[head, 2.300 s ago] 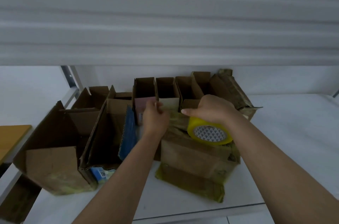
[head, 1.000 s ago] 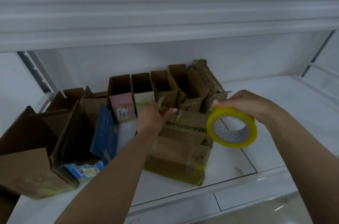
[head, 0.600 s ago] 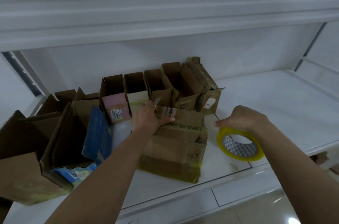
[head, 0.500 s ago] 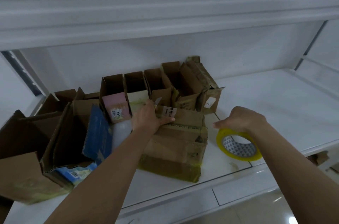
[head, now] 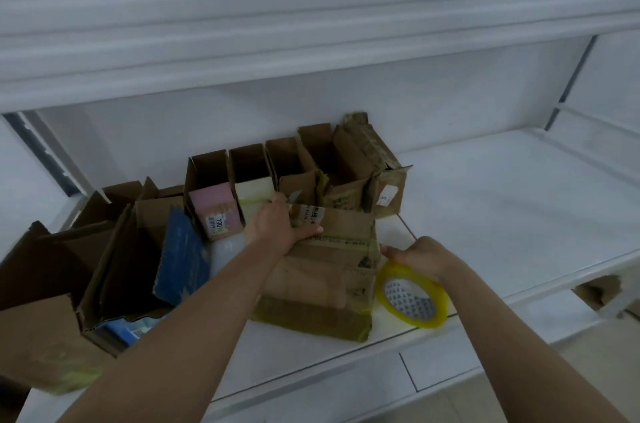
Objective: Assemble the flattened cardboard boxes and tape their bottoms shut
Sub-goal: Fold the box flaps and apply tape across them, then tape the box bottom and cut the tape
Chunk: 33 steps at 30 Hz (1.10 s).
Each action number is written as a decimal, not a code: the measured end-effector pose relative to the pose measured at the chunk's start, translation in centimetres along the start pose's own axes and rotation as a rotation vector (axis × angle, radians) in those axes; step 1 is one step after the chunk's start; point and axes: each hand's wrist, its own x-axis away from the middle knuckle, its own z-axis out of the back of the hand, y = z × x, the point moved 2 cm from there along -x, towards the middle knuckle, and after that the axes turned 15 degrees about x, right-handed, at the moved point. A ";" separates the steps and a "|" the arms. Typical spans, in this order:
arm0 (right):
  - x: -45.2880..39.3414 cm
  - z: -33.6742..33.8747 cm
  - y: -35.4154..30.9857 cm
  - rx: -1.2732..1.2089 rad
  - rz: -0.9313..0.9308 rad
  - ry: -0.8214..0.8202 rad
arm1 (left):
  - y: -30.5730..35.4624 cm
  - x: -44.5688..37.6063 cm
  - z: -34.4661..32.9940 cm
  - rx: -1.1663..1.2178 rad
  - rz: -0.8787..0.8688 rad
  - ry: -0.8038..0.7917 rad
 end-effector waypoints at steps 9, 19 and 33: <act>1.0 -1.5 0.9 -0.116 0.086 -0.115 | 7.0 3.6 -3.9 0.619 -0.161 -0.385; 0.7 -1.9 3.2 -0.305 0.187 -0.061 | 6.0 3.4 -5.0 0.620 -0.211 -0.313; 2.0 -1.3 2.7 0.215 0.046 0.048 | 6.6 5.2 -3.8 0.474 -0.267 -0.270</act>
